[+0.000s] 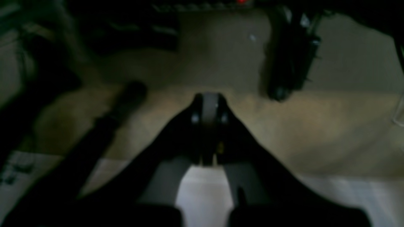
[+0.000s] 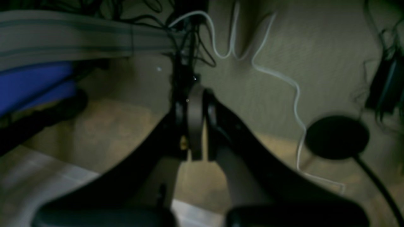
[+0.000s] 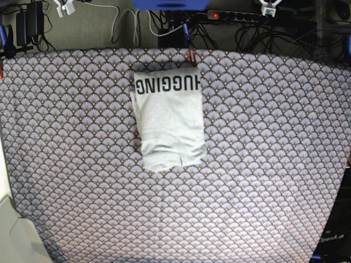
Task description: Fold the T-shirt properly
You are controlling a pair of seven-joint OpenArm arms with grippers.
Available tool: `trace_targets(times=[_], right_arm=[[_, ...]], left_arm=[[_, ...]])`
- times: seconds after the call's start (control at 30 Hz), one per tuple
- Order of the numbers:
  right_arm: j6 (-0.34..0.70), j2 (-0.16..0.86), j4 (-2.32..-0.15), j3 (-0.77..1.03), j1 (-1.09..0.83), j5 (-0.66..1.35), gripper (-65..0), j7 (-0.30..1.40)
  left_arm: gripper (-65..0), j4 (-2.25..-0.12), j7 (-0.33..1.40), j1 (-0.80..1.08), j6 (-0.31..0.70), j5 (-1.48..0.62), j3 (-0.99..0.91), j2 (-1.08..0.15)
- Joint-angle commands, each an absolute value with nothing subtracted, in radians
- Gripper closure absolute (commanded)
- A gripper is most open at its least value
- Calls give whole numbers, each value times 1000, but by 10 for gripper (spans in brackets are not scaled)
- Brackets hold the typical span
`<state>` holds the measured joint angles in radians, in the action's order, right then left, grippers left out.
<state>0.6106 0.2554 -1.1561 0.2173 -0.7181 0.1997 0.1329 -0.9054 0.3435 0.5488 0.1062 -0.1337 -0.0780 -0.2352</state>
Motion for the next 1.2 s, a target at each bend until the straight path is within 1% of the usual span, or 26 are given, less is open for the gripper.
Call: trace_targets(times=[0.0, 0.13, 0.27, 0.37, 0.4, 0.43, 0.47, 0.53, 0.63, 0.8, 0.87, 0.9, 0.97, 1.03, 1.17], right_arm=[[619, 268, -1076, 206, -691, 189, 0, 91], [619, 268, -711, 134, -530, 166, 0, -65], [616, 262, -412, 76, -404, 165, 0, -223], [613, 246, -237, 22, -312, 165, 0, -298], [602, 236, -196, 13, -285, 165, 0, -314], [564, 226, -162, 7, -262, 165, 0, -328], [509, 219, -150, 5, -248, 163, 0, -335], [355, 203, -148, -19, -234, 163, 0, -337], [165, 168, -148, -73, -223, 162, 0, -338], [-2, 127, -147, -166, -200, 162, 0, -340], [-50, 108, -145, -182, -189, 162, 0, -340], [-73, 102, -145, -186, -188, 162, 0, -340], [-94, 101, -143, -183, -186, 162, 0, -340], [-110, 101, -143, -183, -186, 162, 0, -338], [-111, 99, -143, -183, -186, 162, 0, -337]], left_arm=[[-3, -845, 308, 522, 97, -127, -81, -225], [-3, -578, 134, 418, 101, -113, -79, -177], [-3, -334, 16, 309, 97, -13, -82, -137], [-3, -173, -71, 223, 97, 42, -84, -114], [-3, -137, -96, 205, 97, 51, -82, -111], [-4, -110, -110, 185, 96, 54, -85, -110], [-4, -90, -114, 166, 96, 54, -87, -110], [-4, -54, -113, 134, 96, 54, -87, -110], [-4, -53, -114, 124, 96, 50, -87, -116], [-4, -44, -113, 84, 94, 41, -88, -117], [-4, -38, -113, 73, 93, 42, -88, -119], [-4, -41, -113, 71, 70, 42, -88, -128], [-4, -44, -119, 71, -12, 38, -88, -139], [-4, -45, -122, 71, -65, 38, -85, -142], [-5, -47, -124, 67, -64, 44, -84, -139]])
